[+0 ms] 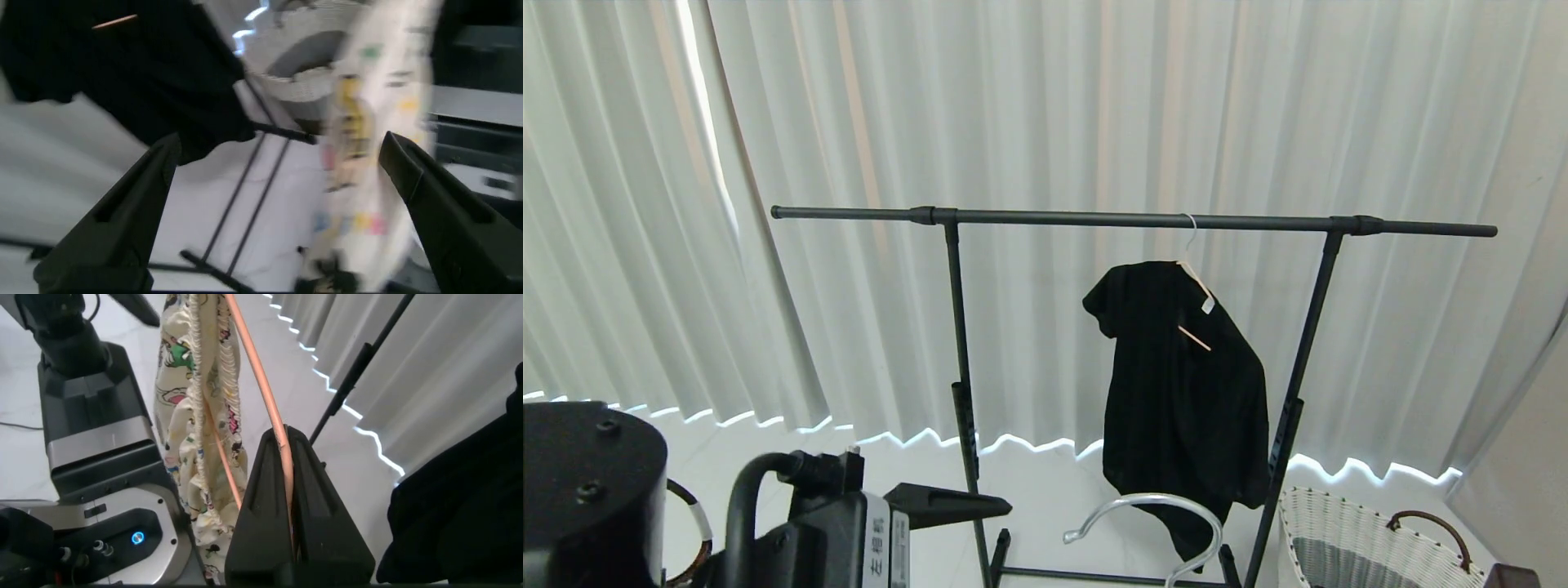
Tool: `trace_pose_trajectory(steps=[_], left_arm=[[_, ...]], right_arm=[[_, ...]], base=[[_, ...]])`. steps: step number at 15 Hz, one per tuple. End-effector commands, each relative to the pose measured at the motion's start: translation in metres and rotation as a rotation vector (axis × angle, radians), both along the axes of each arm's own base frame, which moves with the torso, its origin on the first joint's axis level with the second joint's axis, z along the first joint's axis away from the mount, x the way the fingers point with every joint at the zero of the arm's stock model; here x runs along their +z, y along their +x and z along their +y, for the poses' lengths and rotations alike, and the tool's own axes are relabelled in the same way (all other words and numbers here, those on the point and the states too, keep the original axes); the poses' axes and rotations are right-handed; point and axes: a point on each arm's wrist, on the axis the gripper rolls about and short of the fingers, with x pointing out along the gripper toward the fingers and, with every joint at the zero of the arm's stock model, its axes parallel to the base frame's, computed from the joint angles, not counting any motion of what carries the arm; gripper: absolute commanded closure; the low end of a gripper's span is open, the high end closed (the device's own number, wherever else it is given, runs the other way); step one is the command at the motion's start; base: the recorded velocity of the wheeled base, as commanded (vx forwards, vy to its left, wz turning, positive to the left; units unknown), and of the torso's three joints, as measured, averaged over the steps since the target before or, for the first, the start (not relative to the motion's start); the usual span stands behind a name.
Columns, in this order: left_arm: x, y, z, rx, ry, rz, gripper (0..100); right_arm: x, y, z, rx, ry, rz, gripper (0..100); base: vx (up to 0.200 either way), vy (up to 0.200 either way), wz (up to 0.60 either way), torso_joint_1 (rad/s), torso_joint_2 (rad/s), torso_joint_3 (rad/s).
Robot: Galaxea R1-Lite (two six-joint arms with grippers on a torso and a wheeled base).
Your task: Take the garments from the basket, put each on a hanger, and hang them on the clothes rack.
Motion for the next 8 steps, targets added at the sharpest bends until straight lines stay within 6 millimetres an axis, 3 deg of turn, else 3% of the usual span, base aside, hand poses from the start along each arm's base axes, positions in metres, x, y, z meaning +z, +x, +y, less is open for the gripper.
trace_pose_trajectory(steps=[1,3,4,8], left_arm=[[-0.0086,-0.0001,-0.0067,-0.026,0.033,0.03,0],[-0.0116,0.0024,-0.0099,-0.026,0.048,0.041,0],[-0.0134,0.003,-0.0108,-0.026,0.055,0.047,100],[-0.0153,0.0042,-0.0128,-0.028,0.064,0.053,100]], right_arm=[[0.0016,-0.0002,0.0003,0.002,0.007,-0.003,100],[0.0029,0.0,0.0007,0.004,0.007,-0.014,100],[0.0037,-0.0004,-0.0003,0.006,0.01,-0.021,100],[0.004,-0.0012,-0.003,0.005,0.016,-0.027,100]], base=[[0.0,0.0,0.0,0.0,0.0,0.0],[0.0,0.0,0.0,0.0,0.0,0.0],[0.0,0.0,0.0,0.0,0.0,0.0],[0.0,0.0,0.0,0.0,0.0,0.0]])
